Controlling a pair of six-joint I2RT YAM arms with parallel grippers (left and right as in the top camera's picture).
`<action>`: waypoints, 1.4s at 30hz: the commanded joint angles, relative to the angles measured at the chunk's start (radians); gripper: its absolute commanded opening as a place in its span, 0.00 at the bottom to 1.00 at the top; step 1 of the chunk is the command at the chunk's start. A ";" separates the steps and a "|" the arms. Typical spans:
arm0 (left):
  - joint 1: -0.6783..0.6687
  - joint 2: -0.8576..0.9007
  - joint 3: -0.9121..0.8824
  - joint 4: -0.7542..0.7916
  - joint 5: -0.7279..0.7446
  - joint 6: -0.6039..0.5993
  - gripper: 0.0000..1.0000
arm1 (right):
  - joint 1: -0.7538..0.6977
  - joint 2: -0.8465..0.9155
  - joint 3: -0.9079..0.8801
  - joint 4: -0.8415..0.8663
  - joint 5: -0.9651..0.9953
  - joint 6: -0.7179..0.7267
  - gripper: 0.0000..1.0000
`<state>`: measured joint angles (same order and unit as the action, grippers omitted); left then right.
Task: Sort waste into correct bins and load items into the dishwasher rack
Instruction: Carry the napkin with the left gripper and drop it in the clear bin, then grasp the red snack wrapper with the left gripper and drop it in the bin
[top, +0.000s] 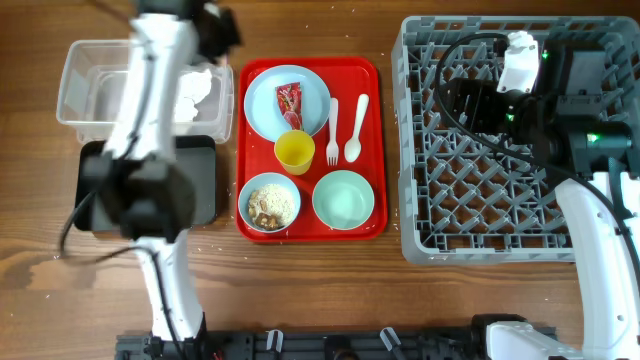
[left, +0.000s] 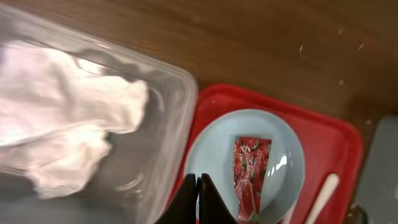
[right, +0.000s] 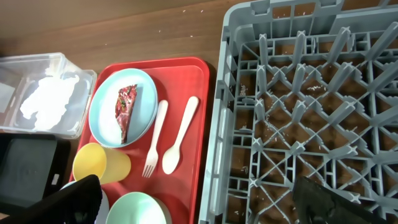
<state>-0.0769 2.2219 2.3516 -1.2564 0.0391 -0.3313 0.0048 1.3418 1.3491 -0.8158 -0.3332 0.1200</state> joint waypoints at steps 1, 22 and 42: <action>0.084 -0.019 -0.023 -0.048 0.002 0.002 0.04 | 0.003 0.010 0.017 0.000 -0.016 0.014 1.00; -0.291 0.051 -0.406 0.302 -0.035 0.412 0.91 | 0.003 0.010 0.017 -0.009 -0.012 0.014 1.00; -0.217 -0.016 -0.531 0.502 -0.051 0.215 0.04 | 0.003 0.010 0.017 -0.010 -0.012 0.014 1.00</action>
<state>-0.3416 2.2665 1.7466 -0.7212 0.0006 0.0280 0.0048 1.3426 1.3491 -0.8268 -0.3332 0.1272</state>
